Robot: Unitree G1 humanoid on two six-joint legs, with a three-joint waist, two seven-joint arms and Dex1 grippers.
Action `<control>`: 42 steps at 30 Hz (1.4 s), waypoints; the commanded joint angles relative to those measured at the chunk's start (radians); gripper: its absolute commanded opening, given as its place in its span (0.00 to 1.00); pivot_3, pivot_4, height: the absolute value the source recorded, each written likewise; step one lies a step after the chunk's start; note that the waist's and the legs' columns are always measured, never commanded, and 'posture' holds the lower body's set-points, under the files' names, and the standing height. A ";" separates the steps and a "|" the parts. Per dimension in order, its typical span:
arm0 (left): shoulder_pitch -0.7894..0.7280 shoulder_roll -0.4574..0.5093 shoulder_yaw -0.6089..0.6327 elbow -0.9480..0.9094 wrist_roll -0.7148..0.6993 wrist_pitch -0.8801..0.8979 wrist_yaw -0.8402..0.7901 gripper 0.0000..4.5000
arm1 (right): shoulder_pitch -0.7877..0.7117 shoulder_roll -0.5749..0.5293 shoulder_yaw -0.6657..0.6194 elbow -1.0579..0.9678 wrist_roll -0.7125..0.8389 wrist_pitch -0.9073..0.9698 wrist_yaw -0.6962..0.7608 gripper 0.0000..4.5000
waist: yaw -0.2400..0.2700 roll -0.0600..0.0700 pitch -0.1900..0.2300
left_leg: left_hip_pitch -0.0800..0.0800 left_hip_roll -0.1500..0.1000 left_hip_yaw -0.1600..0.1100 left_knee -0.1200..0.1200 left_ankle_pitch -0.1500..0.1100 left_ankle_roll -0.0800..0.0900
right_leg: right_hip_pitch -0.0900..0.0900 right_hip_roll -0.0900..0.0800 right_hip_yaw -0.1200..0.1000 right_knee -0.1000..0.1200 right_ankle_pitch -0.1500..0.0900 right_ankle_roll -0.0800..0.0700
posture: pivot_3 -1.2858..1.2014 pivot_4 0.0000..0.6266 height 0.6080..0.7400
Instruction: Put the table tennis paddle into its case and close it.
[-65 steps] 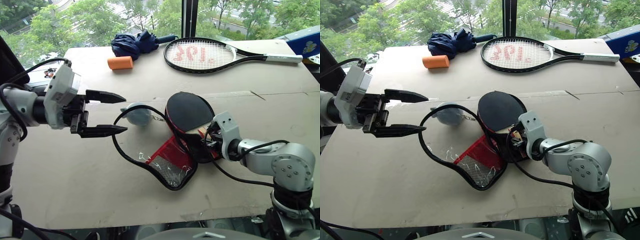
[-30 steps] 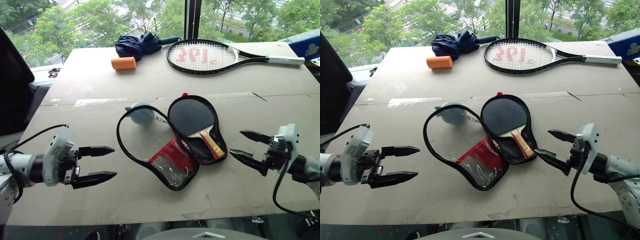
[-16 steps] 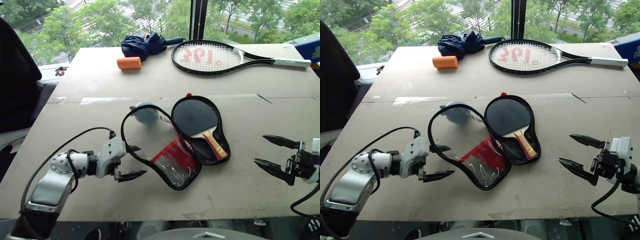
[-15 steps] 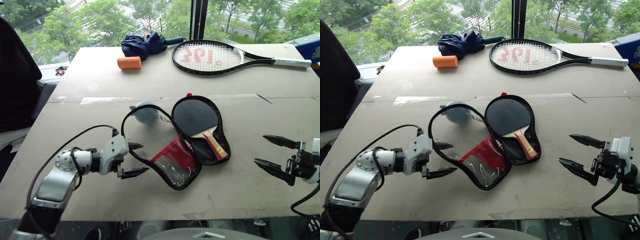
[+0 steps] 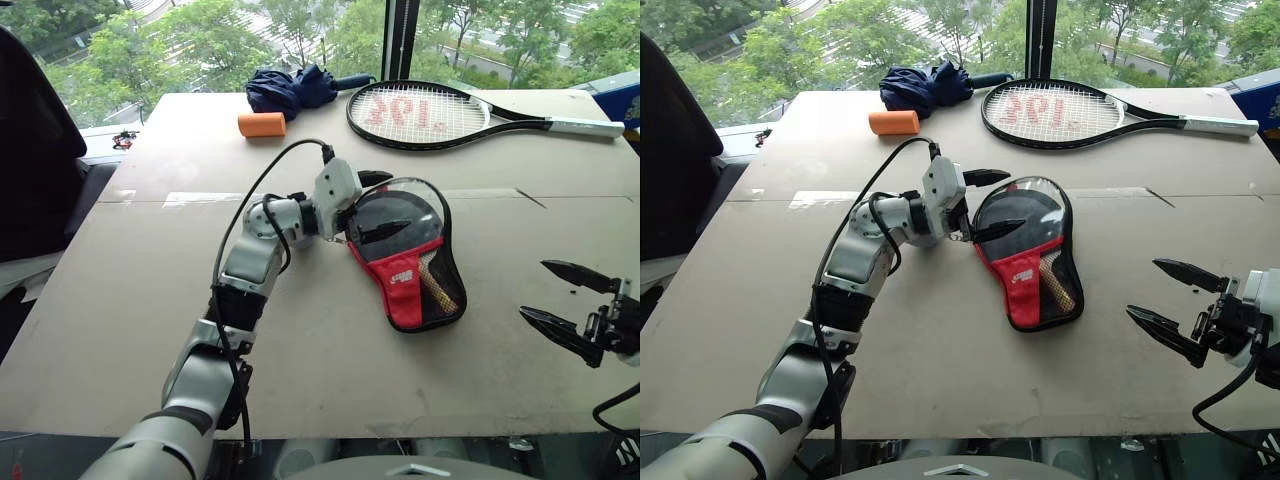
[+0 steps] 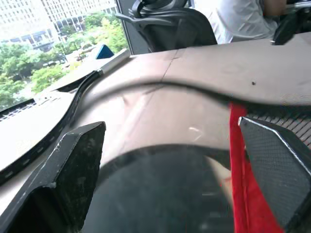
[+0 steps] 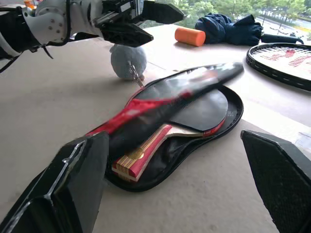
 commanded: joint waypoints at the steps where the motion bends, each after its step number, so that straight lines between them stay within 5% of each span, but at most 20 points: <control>1: -0.005 -0.007 0.027 0.049 0.006 -0.027 0.040 1.00 | 0.020 0.009 -0.049 -0.045 0.027 0.000 -0.022 0.97 | -0.009 0.000 0.000 | 0.000 0.000 0.000 0.000 0.000 0.000 | 0.000 0.000 0.000 0.000 0.000 0.000 | 0.52 0.24 0.89; 6: 0.046 0.068 0.134 -0.153 -0.175 0.136 -0.022 1.00 | -0.038 0.014 0.004 -0.107 0.056 0.090 -0.138 0.97 | -0.024 0.000 0.000 | -0.003 0.000 -0.001 0.000 0.000 0.000 | -0.005 0.000 0.001 0.002 0.000 0.000 | 0.52 0.24 0.89; 15: 0.261 0.540 0.245 -0.589 -0.424 0.491 -0.290 1.00 | -0.412 0.018 0.340 -0.025 -0.094 0.365 -0.380 0.97 | -0.023 0.000 0.001 | -0.003 0.000 -0.002 0.000 0.000 -0.001 | -0.005 0.000 0.002 0.001 0.000 0.000 | 0.52 0.24 0.89; 22: 0.311 0.708 0.338 -0.688 -0.491 0.578 -0.313 1.00 | -0.583 -0.012 0.506 0.121 -0.228 0.505 -0.408 0.97 | -0.008 -0.001 0.002 | -0.003 0.000 -0.002 -0.001 0.000 -0.001 | -0.005 0.000 0.001 -0.001 0.000 0.000 | 0.52 0.24 0.89; 29: 0.346 0.745 0.402 -0.720 -0.516 0.611 -0.261 1.00 | -0.692 0.033 0.558 0.218 -0.237 0.658 -0.415 0.97 | -0.021 0.000 0.002 | -0.003 0.001 -0.002 -0.002 0.000 -0.001 | -0.005 0.000 0.003 0.000 0.000 -0.001 | 0.52 0.24 0.89; 31: 0.355 0.744 0.409 -0.737 -0.526 0.619 -0.249 1.00 | -0.710 0.043 0.572 0.226 -0.239 0.682 -0.403 0.86 | -0.020 -0.001 0.002 | -0.003 0.001 -0.002 -0.002 0.000 -0.001 | -0.005 0.000 0.003 0.000 0.000 -0.001 | 0.52 0.24 0.89; 32: 0.357 0.744 0.412 -0.742 -0.530 0.623 -0.242 1.00 | -0.718 0.048 0.582 0.228 -0.245 0.686 -0.396 0.70 | -0.020 0.000 0.002 | -0.003 0.001 -0.002 -0.002 0.000 -0.001 | -0.005 0.000 0.002 0.000 0.000 -0.001 | 0.52 0.24 0.89; 35: 0.355 0.746 0.410 -0.742 -0.532 0.621 -0.231 1.00 | -0.742 0.070 0.605 0.228 -0.241 0.738 -0.396 0.49 | -0.020 0.000 0.002 | -0.003 0.001 -0.002 -0.002 0.000 -0.001 | -0.005 0.000 0.002 0.000 0.000 -0.001 | 0.52 0.24 0.89; 39: 0.351 0.747 0.403 -0.745 -0.534 0.618 -0.225 1.00 | -0.745 0.091 0.587 0.234 -0.221 0.822 -0.414 0.08 | -0.024 -0.001 0.002 | -0.002 0.001 -0.001 -0.002 0.000 -0.001 | -0.006 0.000 0.003 0.000 0.000 -0.001 | 0.52 0.24 0.89; 42: 0.348 0.744 0.400 -0.746 -0.538 0.611 -0.224 1.00 | -0.726 0.127 0.504 0.213 -0.159 0.906 -0.458 0.01 | -0.022 -0.001 0.002 | -0.002 0.001 -0.001 -0.002 0.000 -0.001 | -0.005 0.000 0.003 0.000 0.000 -0.001 | 0.52 0.24 0.89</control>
